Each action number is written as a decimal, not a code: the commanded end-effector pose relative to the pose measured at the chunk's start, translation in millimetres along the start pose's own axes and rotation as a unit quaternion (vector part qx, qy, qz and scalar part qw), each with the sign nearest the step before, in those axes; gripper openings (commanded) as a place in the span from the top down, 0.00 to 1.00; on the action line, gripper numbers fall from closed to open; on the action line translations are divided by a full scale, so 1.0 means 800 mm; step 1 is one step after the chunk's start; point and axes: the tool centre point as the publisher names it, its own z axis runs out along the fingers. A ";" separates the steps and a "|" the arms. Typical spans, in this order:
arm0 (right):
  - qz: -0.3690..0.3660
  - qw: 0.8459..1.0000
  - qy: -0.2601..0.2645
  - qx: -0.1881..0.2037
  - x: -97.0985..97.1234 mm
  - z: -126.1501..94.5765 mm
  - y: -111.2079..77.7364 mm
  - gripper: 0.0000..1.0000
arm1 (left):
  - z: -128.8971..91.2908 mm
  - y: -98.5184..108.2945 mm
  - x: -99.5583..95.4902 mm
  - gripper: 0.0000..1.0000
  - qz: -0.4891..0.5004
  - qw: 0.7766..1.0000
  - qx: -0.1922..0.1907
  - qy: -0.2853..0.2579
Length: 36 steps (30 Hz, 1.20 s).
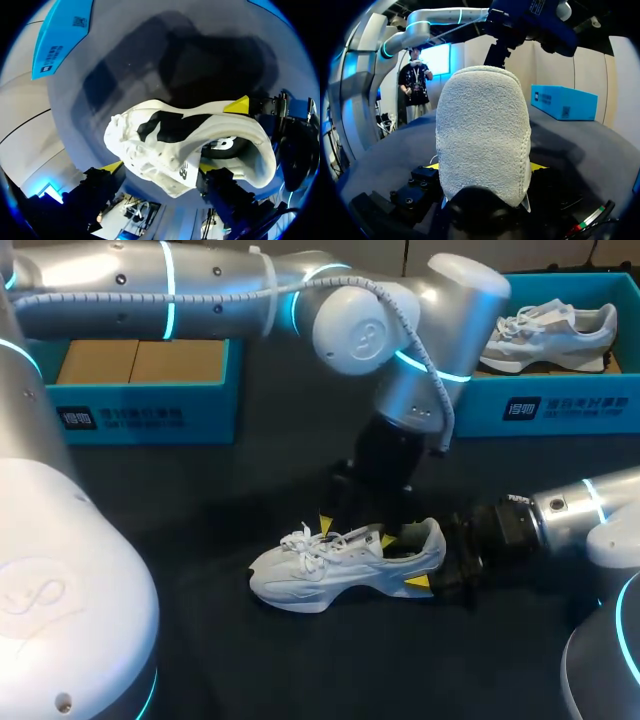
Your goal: Take the shoe out of the shoebox, open the shoe tongue, remove and reinsert the insole, then place the shoe into the shoebox
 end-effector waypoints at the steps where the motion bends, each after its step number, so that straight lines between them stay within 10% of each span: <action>1: 0.000 1.000 -0.001 0.002 0.001 0.000 0.002 1.00 | -0.002 0.007 -0.012 0.23 -0.003 1.000 0.013 0.013; 20: 0.000 1.000 -0.001 0.002 0.001 0.000 0.002 1.00 | -0.011 0.018 0.000 0.60 0.011 0.996 0.053 0.075; 26: 0.000 1.000 -0.001 0.002 0.001 0.000 0.002 1.00 | -0.013 0.020 0.003 1.00 0.010 0.993 0.068 0.093; 36: 0.000 1.000 -0.001 0.002 0.001 0.000 0.002 1.00 | -0.020 0.036 -0.028 1.00 -0.009 0.977 0.110 0.182</action>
